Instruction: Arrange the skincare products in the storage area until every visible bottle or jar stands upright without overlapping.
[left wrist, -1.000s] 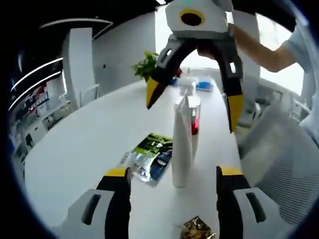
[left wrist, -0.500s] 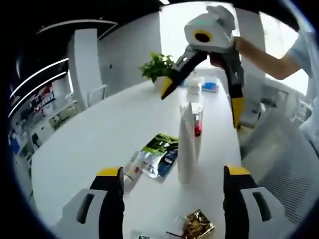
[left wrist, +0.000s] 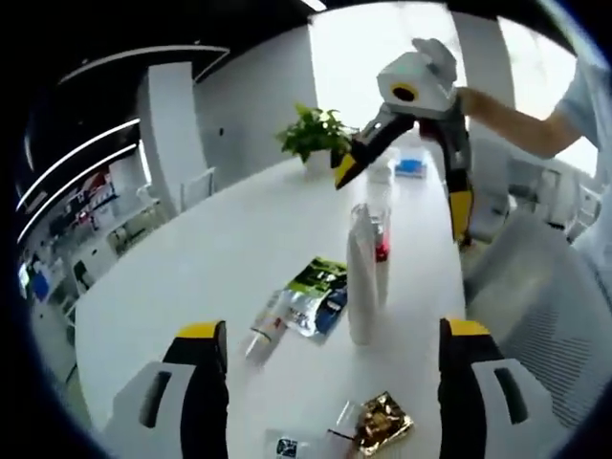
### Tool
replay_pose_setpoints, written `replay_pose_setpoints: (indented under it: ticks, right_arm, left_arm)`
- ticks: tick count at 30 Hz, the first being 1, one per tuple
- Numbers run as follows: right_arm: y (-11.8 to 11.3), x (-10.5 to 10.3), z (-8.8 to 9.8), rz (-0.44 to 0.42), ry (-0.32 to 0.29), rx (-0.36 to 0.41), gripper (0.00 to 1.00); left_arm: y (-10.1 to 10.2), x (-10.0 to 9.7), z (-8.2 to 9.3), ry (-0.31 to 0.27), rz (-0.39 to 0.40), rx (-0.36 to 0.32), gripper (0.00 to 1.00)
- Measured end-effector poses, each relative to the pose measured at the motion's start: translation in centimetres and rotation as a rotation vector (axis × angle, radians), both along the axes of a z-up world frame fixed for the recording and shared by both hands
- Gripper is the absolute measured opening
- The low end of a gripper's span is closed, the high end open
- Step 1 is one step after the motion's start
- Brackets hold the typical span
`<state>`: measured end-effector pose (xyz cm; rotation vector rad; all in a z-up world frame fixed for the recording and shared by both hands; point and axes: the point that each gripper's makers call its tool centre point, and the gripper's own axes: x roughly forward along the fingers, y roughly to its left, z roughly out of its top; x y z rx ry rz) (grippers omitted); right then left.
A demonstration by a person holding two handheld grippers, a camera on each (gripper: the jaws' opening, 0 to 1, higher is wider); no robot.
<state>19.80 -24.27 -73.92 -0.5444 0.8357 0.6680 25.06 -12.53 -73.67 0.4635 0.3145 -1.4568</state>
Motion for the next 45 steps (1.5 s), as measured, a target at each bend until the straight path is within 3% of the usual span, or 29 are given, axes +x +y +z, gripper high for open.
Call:
replay_pose_setpoints:
  ticks: [10,17,26,31,45]
  right_arm:
    - [0.1,-1.0,0.1,-0.021,-0.039,0.031,0.99]
    - [-0.2,-1.0,0.3,-0.053,-0.105,0.055,0.99]
    - [-0.3,-0.9,0.2,-0.091,-0.141,0.097,1.0]
    - [0.1,-0.9,0.3,-0.121,-0.153,0.151,1.0]
    - [-0.5,-1.1,-0.9,-0.168,-0.161,0.169,0.98]
  left_arm:
    - [0.8,-0.3,0.3,-0.019,0.015,0.002,0.97]
    - [1.0,-0.4,0.4,-0.036,0.023,-0.002,0.97]
    - [1.1,-0.2,0.3,-0.05,0.026,-0.009,0.97]
    - [1.4,0.1,-0.2,-0.06,0.02,-0.006,0.97]
    - [2.8,0.7,-1.9,-0.063,0.021,0.049,0.97]
